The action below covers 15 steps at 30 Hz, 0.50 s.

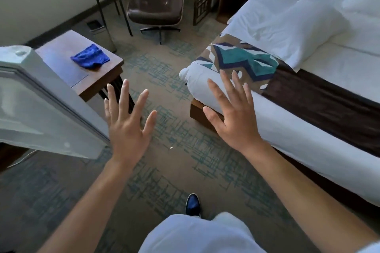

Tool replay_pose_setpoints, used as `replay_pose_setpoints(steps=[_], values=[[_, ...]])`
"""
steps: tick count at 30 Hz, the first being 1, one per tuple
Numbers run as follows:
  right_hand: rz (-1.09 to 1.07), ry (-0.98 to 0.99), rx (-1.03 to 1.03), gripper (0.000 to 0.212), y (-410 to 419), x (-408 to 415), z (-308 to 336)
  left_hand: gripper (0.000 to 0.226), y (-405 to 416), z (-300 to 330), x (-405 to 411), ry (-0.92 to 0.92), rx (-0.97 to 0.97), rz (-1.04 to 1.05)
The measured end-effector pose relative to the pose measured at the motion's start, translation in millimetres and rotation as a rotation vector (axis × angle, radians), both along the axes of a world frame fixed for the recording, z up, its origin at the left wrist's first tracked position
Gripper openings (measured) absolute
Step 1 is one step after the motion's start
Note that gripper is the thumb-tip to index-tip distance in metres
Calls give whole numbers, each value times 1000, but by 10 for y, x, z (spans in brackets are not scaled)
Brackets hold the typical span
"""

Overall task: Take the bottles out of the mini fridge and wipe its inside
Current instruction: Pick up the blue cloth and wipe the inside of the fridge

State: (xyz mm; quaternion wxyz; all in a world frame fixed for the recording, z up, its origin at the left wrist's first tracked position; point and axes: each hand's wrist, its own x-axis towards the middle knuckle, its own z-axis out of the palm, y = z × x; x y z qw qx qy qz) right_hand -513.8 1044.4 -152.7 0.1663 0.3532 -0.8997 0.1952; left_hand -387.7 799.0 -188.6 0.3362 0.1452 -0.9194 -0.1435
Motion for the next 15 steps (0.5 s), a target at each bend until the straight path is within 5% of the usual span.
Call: replay_pose_setpoints(steps=[15], values=[[213,0,10,62,-975,-1643,-236,52,-545,-47,-1121,-63,-6,265]])
